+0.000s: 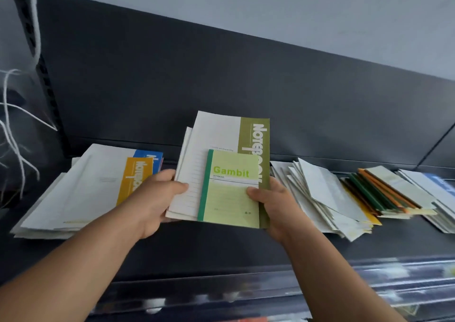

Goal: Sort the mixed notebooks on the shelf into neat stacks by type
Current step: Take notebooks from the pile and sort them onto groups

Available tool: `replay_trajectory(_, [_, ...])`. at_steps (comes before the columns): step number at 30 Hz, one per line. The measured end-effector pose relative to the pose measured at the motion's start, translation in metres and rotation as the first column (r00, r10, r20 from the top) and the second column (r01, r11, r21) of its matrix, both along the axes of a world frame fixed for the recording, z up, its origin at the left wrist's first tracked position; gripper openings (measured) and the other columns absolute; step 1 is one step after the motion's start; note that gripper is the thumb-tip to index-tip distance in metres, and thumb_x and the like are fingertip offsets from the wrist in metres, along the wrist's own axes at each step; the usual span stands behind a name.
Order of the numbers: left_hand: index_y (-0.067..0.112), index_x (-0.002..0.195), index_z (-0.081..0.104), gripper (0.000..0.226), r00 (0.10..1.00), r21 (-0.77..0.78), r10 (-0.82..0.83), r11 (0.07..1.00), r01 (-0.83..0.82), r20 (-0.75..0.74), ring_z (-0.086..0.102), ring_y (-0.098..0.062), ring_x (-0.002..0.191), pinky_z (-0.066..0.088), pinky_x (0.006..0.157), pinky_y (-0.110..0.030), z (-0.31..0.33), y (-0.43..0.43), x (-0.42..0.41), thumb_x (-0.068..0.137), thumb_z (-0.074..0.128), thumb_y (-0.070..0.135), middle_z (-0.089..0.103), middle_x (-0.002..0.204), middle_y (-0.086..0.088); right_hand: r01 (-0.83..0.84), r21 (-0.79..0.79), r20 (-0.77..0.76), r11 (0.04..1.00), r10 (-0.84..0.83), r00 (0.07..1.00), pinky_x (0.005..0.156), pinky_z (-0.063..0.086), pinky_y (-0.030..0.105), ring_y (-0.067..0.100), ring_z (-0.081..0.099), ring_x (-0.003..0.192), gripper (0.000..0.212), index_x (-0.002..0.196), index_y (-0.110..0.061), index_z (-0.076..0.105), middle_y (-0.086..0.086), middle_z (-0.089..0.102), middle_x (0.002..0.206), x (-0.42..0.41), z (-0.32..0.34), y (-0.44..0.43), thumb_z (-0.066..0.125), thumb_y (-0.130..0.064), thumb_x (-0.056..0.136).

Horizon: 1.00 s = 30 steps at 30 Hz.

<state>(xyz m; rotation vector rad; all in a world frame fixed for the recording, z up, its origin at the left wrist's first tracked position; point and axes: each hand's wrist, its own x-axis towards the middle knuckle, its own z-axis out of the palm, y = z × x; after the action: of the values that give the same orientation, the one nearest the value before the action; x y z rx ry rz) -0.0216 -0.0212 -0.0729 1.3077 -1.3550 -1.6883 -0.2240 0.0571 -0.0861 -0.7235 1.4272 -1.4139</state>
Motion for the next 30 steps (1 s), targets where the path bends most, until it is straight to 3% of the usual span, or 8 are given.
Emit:
replay_trajectory(3, [0.023, 0.113, 0.058, 0.021, 0.999, -0.054, -0.03, 0.998, 0.029, -0.02, 0.068, -0.029, 0.091, 0.057, 0.061, -0.04, 0.004, 0.016, -0.022, 0.099, 0.049, 0.01, 0.071, 0.103, -0.007, 0.032, -0.024, -0.015, 0.999, -0.032, 0.999, 0.085, 0.056, 0.056, 0.028, 0.071, 0.099, 0.029, 0.11, -0.02, 0.064, 0.003, 0.075, 0.106, -0.016, 0.005, 0.015, 0.05, 0.001, 0.096])
replay_trajectory(8, [0.025, 0.112, 0.058, 0.026, 0.994, -0.102, -0.07, 0.993, 0.061, -0.085, 0.068, -0.029, 0.087, 0.058, 0.056, -0.037, 0.019, 0.047, -0.068, 0.1, 0.044, 0.007, 0.069, 0.103, -0.009, 0.084, -0.015, -0.049, 0.996, -0.084, 0.995, 0.086, 0.056, 0.056, 0.029, 0.071, 0.099, 0.025, 0.11, -0.019, 0.063, 0.004, 0.075, 0.105, -0.057, 0.017, 0.046, 0.054, -0.001, 0.095])
replay_trajectory(17, [0.025, 0.114, 0.058, 0.031, 0.985, -0.143, -0.011, 0.99, -0.014, -0.174, 0.065, -0.023, 0.09, 0.054, 0.052, -0.03, 0.029, 0.121, -0.202, 0.099, 0.042, 0.003, 0.067, 0.105, -0.003, 0.18, -0.024, -0.195, 0.983, -0.181, 0.964, 0.07, 0.061, 0.036, 0.021, 0.073, 0.087, 0.023, 0.112, -0.013, 0.062, 0.006, 0.074, 0.102, -0.194, 0.026, 0.12, 0.069, -0.014, 0.09])
replay_trajectory(20, [0.024, 0.116, 0.058, 0.032, 0.978, -0.117, 0.01, 0.993, -0.035, -0.207, 0.065, -0.021, 0.087, 0.053, 0.051, -0.03, 0.032, 0.146, -0.249, 0.099, 0.042, 0.002, 0.068, 0.102, -0.003, 0.158, -0.034, -0.284, 0.987, -0.162, 0.945, 0.063, 0.058, 0.03, 0.018, 0.073, 0.08, 0.01, 0.101, -0.015, 0.068, 0.004, 0.076, 0.095, -0.245, 0.03, 0.144, 0.067, -0.016, 0.091])
replay_trajectory(23, [0.021, 0.118, 0.058, 0.031, 0.972, -0.105, 0.041, 0.992, -0.067, -0.233, 0.064, -0.023, 0.091, 0.054, 0.058, -0.035, 0.032, 0.163, -0.293, 0.099, 0.042, 0.002, 0.067, 0.104, -0.006, 0.174, -0.052, -0.356, 0.983, -0.181, 0.917, 0.065, 0.058, 0.033, 0.021, 0.072, 0.082, 0.006, 0.095, -0.015, 0.07, 0.006, 0.075, 0.095, -0.292, 0.029, 0.158, 0.068, -0.018, 0.091])
replay_trajectory(27, [0.021, 0.115, 0.059, 0.03, 0.966, -0.105, 0.071, 0.989, -0.1, -0.249, 0.065, -0.025, 0.091, 0.053, 0.057, -0.035, 0.03, 0.179, -0.341, 0.1, 0.041, 0.002, 0.068, 0.103, -0.006, 0.207, -0.03, -0.481, 0.978, -0.195, 0.855, 0.083, 0.058, 0.044, 0.025, 0.069, 0.09, 0.008, 0.093, -0.019, 0.069, 0.005, 0.073, 0.097, -0.346, 0.028, 0.169, 0.069, -0.026, 0.089])
replay_trajectory(30, [0.023, 0.117, 0.059, 0.032, 0.964, -0.112, 0.11, 0.984, -0.141, -0.243, 0.065, -0.025, 0.092, 0.054, 0.058, -0.036, 0.034, 0.184, -0.364, 0.1, 0.04, 0.002, 0.068, 0.102, -0.004, 0.248, -0.038, -0.542, 0.968, -0.229, 0.808, 0.081, 0.057, 0.041, 0.02, 0.065, 0.086, 0.003, 0.093, -0.021, 0.066, 0.001, 0.068, 0.095, -0.381, 0.032, 0.171, 0.066, -0.024, 0.091])
